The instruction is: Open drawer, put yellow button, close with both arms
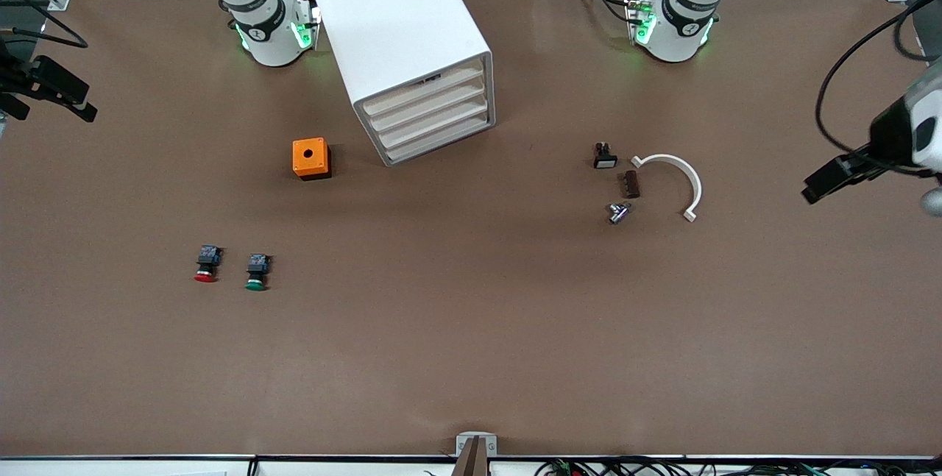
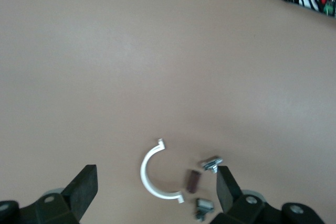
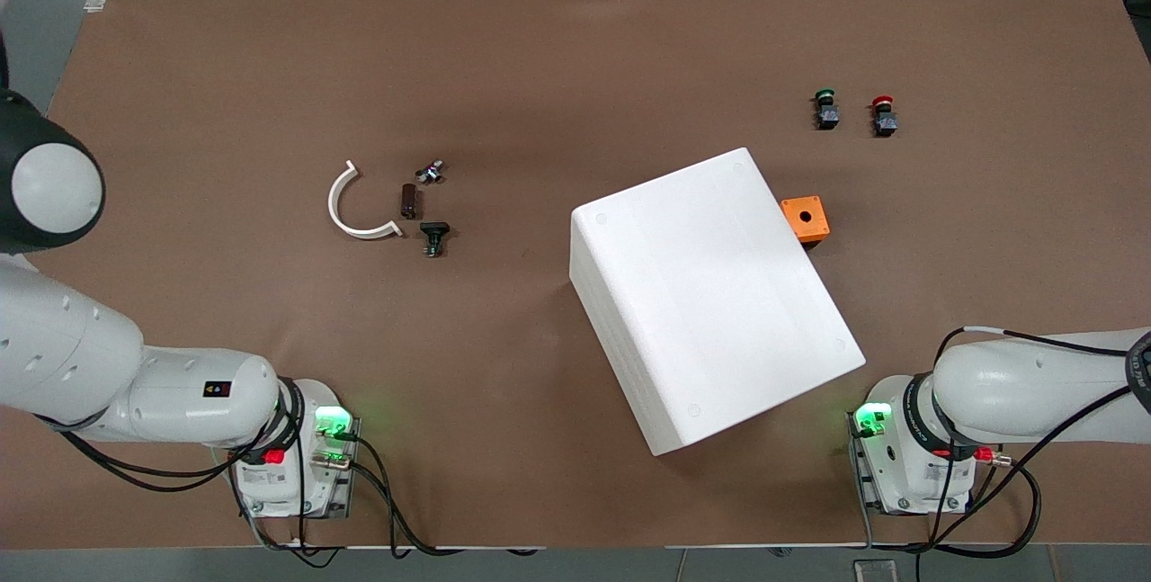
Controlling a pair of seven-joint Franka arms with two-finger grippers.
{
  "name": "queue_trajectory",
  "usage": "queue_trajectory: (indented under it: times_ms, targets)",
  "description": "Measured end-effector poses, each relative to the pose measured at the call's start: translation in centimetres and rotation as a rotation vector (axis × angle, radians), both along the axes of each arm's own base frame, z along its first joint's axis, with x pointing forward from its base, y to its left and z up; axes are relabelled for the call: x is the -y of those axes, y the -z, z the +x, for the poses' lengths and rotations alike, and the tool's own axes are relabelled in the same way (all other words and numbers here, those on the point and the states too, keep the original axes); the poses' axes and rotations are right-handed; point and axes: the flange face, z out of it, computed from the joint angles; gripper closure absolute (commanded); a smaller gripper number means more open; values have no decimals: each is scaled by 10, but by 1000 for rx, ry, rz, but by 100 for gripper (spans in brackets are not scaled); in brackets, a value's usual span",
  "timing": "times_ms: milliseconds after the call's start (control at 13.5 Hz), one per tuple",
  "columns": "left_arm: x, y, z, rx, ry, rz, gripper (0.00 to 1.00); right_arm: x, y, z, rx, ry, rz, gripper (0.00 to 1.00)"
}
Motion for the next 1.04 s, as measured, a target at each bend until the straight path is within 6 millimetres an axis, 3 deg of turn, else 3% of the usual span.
queue_trajectory:
  times_ms: [148,296,444,665,1035]
  targets:
    - [-24,-7,-21,-15,65,-34,0,0,-4,0,9,-3,-1,0]
    - [-34,-11,-45,-21,108,-37,0,0,-5,0,10,-5,-1,0]
    - [-25,-12,-70,-29,134,-31,0,0,-4,0,10,-6,-1,0]
    - [6,-13,-95,-34,187,-15,0,0,-4,0,4,-5,0,0]
    - [15,-13,-95,-32,203,-12,0,0,-2,-2,-15,-7,1,0]
